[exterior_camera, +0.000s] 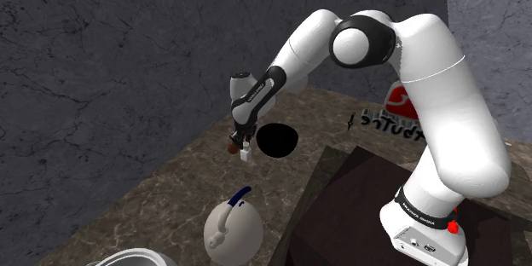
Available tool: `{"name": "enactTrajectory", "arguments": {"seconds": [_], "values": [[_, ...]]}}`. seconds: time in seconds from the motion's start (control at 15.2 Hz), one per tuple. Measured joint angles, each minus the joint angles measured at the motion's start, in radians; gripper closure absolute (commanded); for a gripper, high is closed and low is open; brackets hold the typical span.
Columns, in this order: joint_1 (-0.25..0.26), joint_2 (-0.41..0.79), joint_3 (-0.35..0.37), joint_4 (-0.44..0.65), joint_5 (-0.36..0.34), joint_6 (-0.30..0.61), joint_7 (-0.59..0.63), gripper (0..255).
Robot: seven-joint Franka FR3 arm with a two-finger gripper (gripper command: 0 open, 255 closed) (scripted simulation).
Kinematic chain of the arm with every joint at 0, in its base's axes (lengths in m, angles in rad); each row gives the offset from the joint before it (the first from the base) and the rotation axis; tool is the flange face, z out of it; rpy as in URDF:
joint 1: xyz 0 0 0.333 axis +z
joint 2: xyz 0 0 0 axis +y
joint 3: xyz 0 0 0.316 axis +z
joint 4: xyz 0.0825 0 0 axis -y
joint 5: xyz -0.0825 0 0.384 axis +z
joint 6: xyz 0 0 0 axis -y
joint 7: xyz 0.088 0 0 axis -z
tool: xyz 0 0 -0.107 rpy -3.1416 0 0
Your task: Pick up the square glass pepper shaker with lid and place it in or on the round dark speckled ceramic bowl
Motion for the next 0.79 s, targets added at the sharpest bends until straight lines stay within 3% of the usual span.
{"name": "enactTrajectory", "arguments": {"seconds": [0.79], "values": [[-0.001, -0.126, 0.004, -0.030, 0.004, -0.096, -0.001, 255]]}}
